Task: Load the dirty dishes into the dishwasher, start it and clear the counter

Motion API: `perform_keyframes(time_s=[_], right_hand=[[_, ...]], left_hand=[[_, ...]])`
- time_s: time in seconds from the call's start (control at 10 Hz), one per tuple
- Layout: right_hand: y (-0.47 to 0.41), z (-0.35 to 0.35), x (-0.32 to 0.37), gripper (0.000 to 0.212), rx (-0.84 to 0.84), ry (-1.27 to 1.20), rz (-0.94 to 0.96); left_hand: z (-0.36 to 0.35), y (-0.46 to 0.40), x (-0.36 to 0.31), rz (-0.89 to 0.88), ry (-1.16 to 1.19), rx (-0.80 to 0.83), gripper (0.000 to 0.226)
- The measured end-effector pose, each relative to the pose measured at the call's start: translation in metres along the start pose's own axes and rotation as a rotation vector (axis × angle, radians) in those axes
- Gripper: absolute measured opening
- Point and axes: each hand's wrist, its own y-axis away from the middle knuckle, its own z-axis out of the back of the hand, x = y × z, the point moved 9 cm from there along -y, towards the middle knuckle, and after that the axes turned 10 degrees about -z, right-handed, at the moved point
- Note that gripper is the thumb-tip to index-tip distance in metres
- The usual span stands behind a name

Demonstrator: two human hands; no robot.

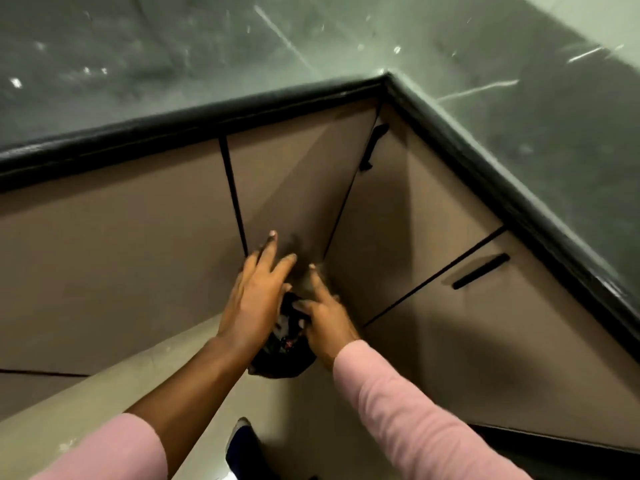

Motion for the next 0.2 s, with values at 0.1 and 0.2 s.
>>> perform_keyframes(time_s=[0.1,0.2], right_hand=[[0.046,0.075,0.014,0.031,-0.280,-0.045,0.080],[0.103,0.129,0.029,0.035,-0.370,0.146,0.126]], left_hand=[[0.065,-0.011,-0.061,-0.162,-0.030,-0.079,0.036],[0.135,-0.001,-0.140,-0.293,-0.041,-0.079,0.032]])
